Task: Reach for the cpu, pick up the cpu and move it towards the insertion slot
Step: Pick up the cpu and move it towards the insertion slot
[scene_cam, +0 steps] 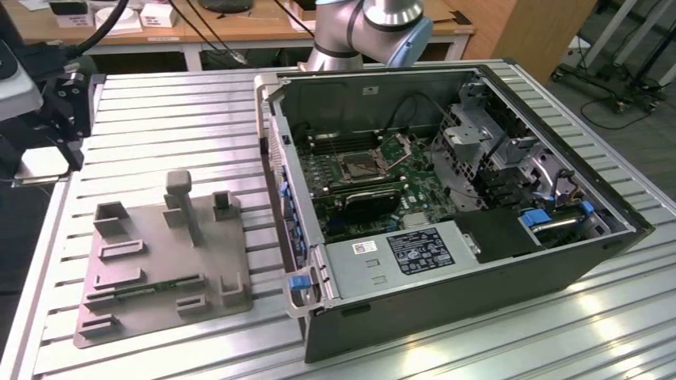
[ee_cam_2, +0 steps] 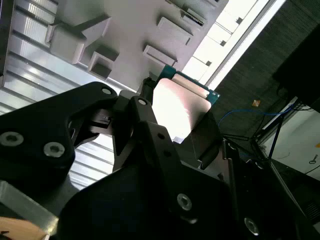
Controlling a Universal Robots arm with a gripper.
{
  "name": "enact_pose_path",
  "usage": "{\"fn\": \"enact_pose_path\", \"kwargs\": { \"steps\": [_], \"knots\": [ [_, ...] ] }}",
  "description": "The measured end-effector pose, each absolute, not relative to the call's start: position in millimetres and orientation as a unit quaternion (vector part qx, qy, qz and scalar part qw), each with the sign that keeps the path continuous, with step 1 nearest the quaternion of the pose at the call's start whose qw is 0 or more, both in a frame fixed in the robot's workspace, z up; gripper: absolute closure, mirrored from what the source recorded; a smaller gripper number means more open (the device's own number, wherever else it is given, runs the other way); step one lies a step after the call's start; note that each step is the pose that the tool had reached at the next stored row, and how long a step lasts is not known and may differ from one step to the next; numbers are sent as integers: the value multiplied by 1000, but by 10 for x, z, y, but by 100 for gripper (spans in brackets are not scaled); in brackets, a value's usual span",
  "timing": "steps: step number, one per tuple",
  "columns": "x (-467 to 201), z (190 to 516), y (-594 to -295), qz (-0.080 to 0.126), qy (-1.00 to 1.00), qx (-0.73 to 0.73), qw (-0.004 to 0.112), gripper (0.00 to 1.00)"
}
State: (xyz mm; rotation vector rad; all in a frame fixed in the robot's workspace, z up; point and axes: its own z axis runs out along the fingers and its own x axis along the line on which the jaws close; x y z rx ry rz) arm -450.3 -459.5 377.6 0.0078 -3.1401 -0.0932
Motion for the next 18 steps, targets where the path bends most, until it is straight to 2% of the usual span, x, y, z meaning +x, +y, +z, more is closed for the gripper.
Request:
{"fn": "enact_pose_path", "kwargs": {
  "steps": [18],
  "knots": [
    [-4503, 3979, -4595, -30, -1000, 2, 0, 45]
  ]
}}
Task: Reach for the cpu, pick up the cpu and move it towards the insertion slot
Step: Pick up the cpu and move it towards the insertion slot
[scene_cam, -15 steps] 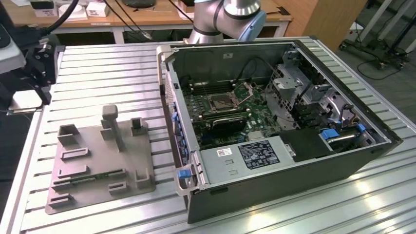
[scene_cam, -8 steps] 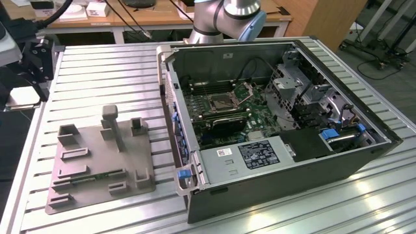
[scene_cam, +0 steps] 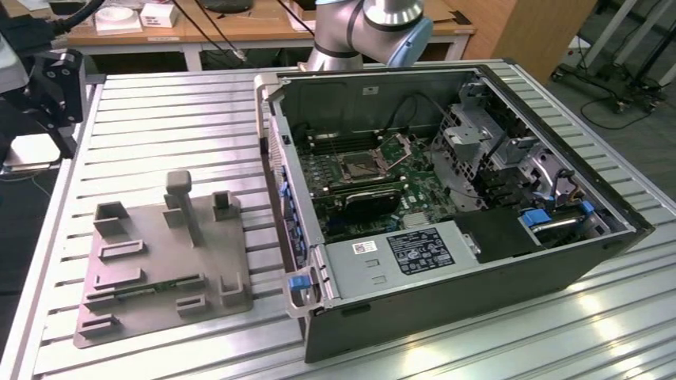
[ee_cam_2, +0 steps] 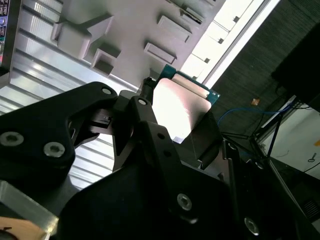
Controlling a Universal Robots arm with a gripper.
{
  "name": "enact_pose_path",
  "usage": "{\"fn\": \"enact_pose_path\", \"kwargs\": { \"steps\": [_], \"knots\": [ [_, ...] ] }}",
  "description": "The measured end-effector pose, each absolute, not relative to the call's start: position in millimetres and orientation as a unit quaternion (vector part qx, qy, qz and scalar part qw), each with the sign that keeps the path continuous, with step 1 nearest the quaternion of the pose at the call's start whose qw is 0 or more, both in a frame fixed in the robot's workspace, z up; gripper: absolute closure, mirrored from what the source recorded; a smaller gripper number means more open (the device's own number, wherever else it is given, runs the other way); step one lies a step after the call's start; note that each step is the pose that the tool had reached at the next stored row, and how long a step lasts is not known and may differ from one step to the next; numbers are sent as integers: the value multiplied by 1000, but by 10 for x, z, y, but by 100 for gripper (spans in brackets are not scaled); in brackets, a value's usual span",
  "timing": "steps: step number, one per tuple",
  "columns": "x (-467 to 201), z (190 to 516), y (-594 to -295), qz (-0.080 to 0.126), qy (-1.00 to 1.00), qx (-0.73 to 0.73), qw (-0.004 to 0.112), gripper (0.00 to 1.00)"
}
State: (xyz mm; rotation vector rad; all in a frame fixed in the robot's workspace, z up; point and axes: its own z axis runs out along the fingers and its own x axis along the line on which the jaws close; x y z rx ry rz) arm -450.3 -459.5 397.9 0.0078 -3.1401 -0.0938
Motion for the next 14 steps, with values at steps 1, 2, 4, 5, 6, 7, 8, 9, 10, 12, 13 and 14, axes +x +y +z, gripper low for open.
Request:
{"fn": "enact_pose_path", "kwargs": {
  "steps": [1, 2, 4, 5, 6, 7, 8, 9, 10, 12, 13, 14],
  "knots": [
    [-4503, 3985, -4595, -30, -1000, 3, 0, 45],
    [-4503, 3993, -4595, -30, -1000, 2, 0, 45],
    [-4503, 4014, -4595, -30, -1000, 2, 0, 45],
    [-4503, 4027, -4594, -30, -1000, 2, 0, 45],
    [-4503, 4039, -4595, -30, -1000, 3, 0, 45],
    [-4503, 4054, -4595, -30, -1000, 3, 0, 45],
    [-4503, 4065, -4595, -30, -1000, 2, 0, 45],
    [-4503, 4079, -4594, -30, -1000, 2, 0, 45],
    [-4503, 4088, -4595, -30, -1000, 2, 0, 45],
    [-4503, 4100, -4595, -30, -1000, 2, 0, 45],
    [-4503, 4100, -4595, -30, -1000, 3, 0, 45],
    [-4503, 4101, -4595, -30, -1000, 2, 0, 45]
  ]
}}
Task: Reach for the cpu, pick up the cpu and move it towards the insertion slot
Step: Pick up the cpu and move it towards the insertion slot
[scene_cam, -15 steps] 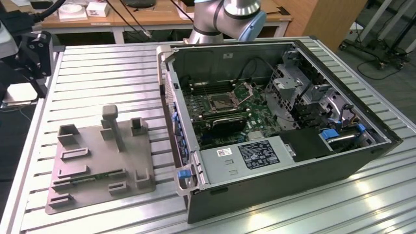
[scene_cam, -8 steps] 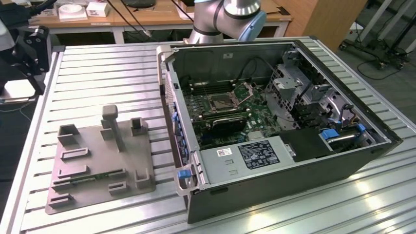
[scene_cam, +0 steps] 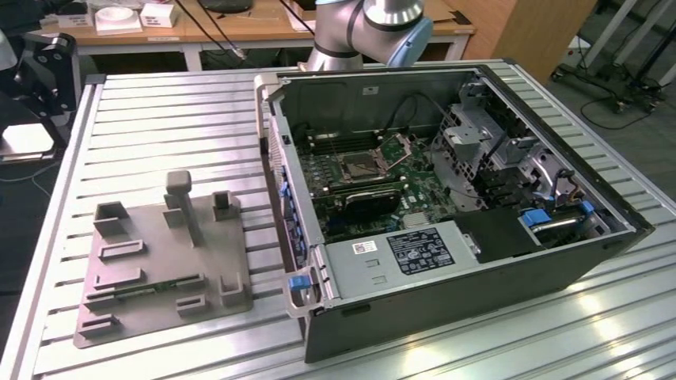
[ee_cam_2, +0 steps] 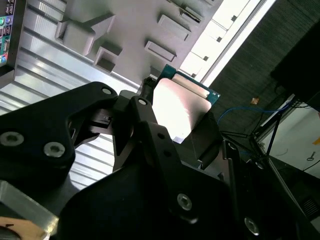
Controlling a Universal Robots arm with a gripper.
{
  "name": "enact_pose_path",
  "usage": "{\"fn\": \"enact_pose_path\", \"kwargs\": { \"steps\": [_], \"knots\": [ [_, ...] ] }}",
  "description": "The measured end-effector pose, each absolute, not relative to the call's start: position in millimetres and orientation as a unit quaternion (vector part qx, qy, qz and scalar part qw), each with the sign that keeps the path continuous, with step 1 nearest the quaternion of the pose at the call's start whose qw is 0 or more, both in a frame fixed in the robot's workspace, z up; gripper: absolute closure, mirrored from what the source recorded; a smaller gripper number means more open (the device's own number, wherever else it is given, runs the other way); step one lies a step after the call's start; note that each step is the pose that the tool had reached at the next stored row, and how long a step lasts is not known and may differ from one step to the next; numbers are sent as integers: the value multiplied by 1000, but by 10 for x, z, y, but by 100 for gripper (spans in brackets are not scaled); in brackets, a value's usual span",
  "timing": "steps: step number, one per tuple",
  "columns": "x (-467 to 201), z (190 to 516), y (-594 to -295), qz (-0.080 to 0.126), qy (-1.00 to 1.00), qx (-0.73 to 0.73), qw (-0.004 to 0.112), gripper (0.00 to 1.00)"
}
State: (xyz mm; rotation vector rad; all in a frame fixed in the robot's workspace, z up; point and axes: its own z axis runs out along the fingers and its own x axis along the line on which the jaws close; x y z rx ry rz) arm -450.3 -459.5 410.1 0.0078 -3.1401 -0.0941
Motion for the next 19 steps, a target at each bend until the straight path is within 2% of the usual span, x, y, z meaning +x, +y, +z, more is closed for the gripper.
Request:
{"fn": "enact_pose_path", "kwargs": {
  "steps": [19],
  "knots": [
    [-4412, 4102, -4595, -30, -1000, 3, 0, 45]
  ]
}}
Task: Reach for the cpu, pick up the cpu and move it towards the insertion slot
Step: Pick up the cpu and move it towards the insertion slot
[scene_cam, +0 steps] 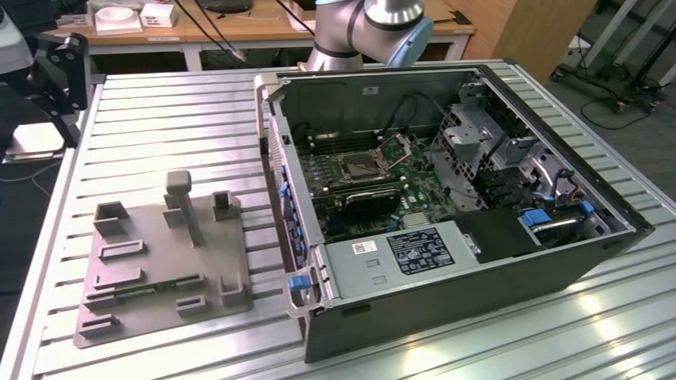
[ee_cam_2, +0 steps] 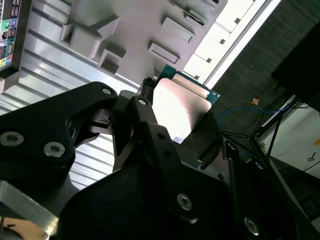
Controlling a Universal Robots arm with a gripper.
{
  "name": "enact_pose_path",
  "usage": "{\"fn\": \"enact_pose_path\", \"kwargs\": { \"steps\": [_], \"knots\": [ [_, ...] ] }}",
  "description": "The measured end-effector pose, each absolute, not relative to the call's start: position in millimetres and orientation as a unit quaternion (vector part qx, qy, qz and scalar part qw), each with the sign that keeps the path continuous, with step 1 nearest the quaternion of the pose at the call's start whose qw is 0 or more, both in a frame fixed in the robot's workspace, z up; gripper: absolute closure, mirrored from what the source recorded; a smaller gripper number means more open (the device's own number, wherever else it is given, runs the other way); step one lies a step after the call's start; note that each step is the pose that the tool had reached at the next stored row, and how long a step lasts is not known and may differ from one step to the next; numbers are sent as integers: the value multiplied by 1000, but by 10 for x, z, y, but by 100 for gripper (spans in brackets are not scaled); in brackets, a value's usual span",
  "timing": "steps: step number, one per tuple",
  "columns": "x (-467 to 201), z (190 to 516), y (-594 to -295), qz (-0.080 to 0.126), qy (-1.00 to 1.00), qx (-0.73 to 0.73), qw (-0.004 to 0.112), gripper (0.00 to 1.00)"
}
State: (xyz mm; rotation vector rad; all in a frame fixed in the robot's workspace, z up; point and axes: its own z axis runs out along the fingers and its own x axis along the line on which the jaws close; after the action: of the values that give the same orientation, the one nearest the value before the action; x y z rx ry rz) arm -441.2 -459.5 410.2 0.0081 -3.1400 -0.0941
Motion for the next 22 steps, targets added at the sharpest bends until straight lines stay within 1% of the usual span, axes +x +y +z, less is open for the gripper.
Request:
{"fn": "enact_pose_path", "kwargs": {
  "steps": [22],
  "knots": [
    [-4336, 4102, -4595, -30, -1000, 3, 0, 45]
  ]
}}
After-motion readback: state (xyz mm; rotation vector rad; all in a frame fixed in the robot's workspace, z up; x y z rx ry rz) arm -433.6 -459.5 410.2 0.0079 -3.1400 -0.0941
